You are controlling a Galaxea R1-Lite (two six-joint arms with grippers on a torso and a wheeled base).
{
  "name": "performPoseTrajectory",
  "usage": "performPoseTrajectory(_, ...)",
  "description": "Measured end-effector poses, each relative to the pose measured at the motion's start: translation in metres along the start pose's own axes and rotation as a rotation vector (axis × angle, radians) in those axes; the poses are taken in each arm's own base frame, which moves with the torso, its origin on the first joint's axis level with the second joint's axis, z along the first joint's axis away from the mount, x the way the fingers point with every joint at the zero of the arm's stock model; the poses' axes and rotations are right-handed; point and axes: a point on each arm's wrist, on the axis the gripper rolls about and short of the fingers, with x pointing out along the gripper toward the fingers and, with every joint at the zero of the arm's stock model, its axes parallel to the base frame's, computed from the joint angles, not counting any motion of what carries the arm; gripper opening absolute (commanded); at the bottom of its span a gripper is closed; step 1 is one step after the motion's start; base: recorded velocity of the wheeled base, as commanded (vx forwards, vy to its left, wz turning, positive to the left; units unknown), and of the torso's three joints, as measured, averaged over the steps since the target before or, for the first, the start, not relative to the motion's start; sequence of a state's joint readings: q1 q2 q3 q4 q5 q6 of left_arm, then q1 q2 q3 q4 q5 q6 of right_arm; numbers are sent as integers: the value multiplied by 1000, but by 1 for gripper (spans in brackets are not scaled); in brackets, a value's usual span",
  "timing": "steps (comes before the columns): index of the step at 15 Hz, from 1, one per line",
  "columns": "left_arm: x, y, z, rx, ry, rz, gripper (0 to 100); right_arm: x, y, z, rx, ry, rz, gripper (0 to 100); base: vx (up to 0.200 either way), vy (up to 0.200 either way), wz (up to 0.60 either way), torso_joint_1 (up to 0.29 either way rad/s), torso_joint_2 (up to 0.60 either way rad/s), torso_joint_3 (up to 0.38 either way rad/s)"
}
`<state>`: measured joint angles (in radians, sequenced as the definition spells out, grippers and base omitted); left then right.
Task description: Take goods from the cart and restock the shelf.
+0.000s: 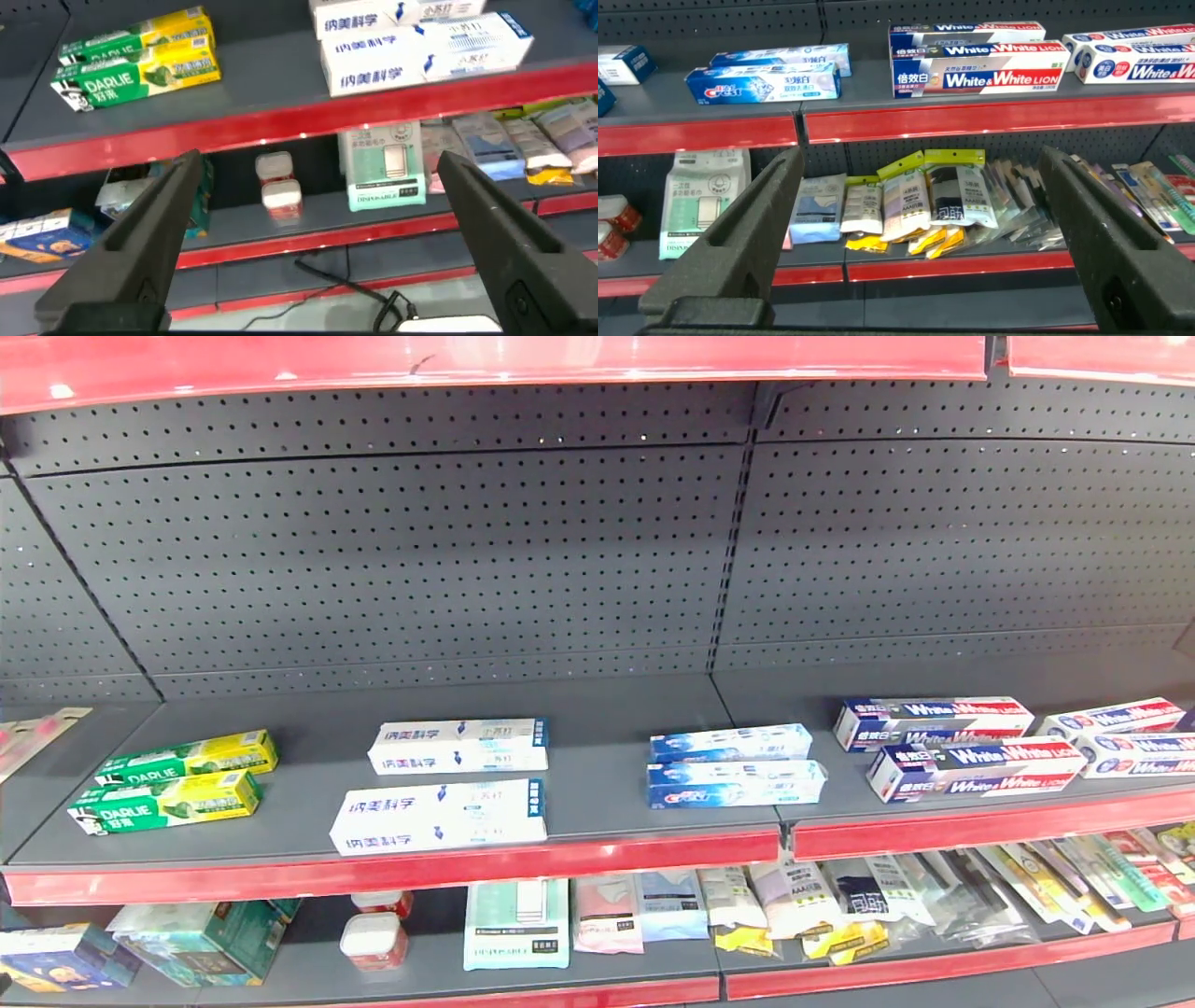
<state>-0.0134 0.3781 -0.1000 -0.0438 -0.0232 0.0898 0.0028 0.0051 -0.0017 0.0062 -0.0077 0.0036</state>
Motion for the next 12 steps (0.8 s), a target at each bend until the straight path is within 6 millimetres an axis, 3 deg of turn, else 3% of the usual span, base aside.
performPoseTrajectory(4, -22, -3, -29, -27, -106, 6, 100, 0, 0, 0, 1, 0, 0, 100, 0, 0, 0, 0, 0, 0)
performPoseTrajectory(12, -27, -1, -37, -79, -232, 174, 100, 0, 0, 0, -2, 0, 1, 100, 0, 0, 0, 0, 0, 0)
